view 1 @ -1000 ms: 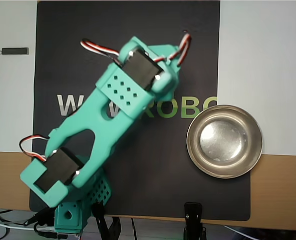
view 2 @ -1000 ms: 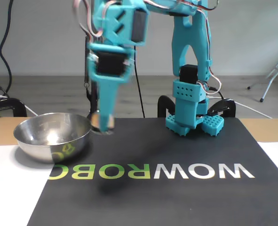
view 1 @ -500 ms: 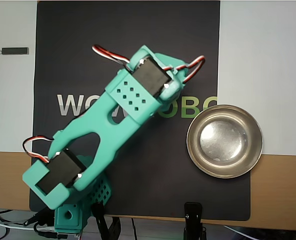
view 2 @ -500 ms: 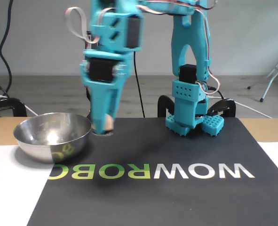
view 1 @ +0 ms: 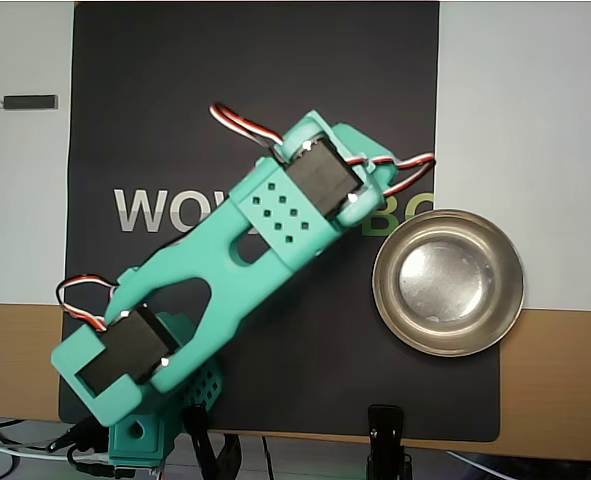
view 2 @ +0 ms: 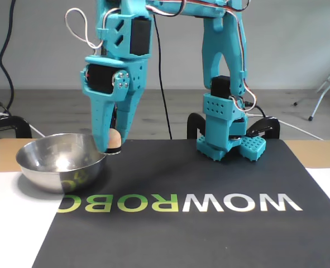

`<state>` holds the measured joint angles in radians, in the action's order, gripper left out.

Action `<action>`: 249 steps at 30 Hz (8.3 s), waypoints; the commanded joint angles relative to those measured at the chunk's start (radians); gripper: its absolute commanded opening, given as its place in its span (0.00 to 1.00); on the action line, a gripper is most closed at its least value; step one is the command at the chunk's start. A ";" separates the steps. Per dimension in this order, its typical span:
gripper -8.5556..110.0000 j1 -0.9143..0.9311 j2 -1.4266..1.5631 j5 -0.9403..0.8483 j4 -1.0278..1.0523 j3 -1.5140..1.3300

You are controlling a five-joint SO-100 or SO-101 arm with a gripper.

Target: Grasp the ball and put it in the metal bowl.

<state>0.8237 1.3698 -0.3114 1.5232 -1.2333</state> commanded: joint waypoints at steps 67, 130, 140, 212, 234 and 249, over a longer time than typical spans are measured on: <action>0.36 0.370 -0.216 0.166 -0.081 0.247; 0.28 0.387 -0.207 0.163 -0.067 0.238; 0.07 0.391 -0.201 0.172 -0.003 0.247; 0.07 -0.801 0.304 0.411 -0.052 -0.339; 0.07 -0.801 0.813 0.402 -0.742 -1.120; 0.07 -0.801 1.292 0.400 -1.169 -1.608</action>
<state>0.0245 2.5817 0.0966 0.3850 -2.8133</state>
